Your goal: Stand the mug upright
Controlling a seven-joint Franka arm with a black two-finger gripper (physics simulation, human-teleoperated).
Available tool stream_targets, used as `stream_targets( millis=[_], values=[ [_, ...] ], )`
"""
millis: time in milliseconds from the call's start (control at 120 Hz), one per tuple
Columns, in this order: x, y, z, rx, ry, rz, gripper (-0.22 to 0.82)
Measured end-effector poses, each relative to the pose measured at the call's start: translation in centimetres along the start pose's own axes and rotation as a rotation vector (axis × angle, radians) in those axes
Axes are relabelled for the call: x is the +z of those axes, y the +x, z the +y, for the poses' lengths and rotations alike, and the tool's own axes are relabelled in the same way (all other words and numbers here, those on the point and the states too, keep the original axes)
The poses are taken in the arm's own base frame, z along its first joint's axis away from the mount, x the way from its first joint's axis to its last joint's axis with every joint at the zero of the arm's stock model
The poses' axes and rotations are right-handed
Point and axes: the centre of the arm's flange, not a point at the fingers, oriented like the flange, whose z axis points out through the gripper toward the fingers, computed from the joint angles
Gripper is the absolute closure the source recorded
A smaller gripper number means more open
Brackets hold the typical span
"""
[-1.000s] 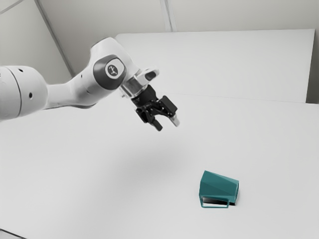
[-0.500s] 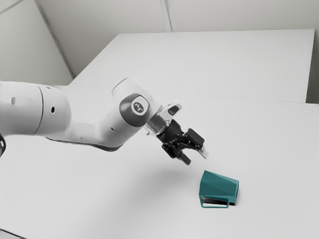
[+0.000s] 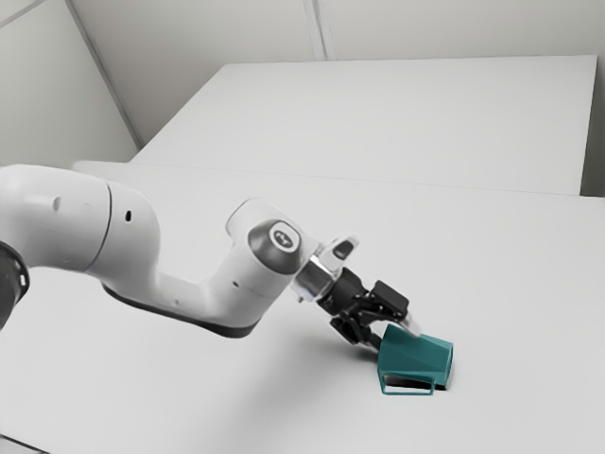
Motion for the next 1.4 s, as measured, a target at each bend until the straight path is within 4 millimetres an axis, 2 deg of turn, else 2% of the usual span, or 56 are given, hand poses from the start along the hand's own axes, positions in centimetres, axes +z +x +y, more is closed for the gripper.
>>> stream_targets(
  millis=[58,175,233,367,633,842,1000,1067,1125,1208,1275,1333,1400],
  values=[
    [0.3,-0.2,0.3,0.001,-0.014,0.002,0.06],
    [0.3,-0.1,0.8,0.016,-0.028,0.012,0.37],
    [0.2,-0.1,0.9,0.026,-0.031,0.017,0.49],
    [-0.1,0.2,1.5,0.05,-0.038,0.03,0.65],
    [-1.5,-0.5,4.7,0.14,-0.041,0.054,0.76],
    [-4.7,-1.7,8.3,0.237,-0.018,0.108,0.78],
    [-7.3,-2.2,10.6,0.422,0.143,0.088,0.78],
    [-9.1,-1.7,10.7,0.478,0.222,0.074,0.78],
    [-12.3,-0.2,10.2,0.505,0.302,0.075,0.78],
    [-17.7,2.0,6.8,0.465,0.412,0.083,0.79],
    [-21.1,2.8,3.8,0.414,0.483,0.075,0.79],
    [-22.9,3.1,2.3,0.39,0.539,0.057,0.79],
    [-23.5,3.0,2.1,0.392,0.59,0.029,0.79]
  ],
)
